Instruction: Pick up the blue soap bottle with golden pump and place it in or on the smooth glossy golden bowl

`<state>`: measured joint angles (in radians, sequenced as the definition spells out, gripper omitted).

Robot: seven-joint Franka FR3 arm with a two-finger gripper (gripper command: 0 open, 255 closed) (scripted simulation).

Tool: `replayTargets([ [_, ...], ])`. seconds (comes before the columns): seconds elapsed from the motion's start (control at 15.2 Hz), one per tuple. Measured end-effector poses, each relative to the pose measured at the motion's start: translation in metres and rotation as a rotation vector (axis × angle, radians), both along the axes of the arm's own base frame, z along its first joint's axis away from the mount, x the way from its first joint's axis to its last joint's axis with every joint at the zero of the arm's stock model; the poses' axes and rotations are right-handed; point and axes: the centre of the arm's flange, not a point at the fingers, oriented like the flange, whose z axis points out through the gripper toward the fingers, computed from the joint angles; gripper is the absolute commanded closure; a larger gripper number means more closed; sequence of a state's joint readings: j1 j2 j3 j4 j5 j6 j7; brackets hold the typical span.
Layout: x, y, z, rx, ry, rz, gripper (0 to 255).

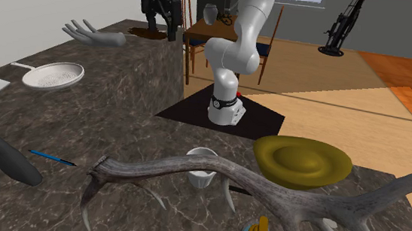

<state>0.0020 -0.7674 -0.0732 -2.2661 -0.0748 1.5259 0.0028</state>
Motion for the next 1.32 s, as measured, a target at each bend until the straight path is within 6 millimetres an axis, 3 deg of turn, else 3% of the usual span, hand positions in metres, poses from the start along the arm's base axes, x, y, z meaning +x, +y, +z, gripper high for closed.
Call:
replayTargets([
  [0.26,0.014,0.022,-0.005,-0.002,0.002,0.011,0],
  [1.32,0.097,0.212,-0.056,-0.018,0.018,0.087,0],
])
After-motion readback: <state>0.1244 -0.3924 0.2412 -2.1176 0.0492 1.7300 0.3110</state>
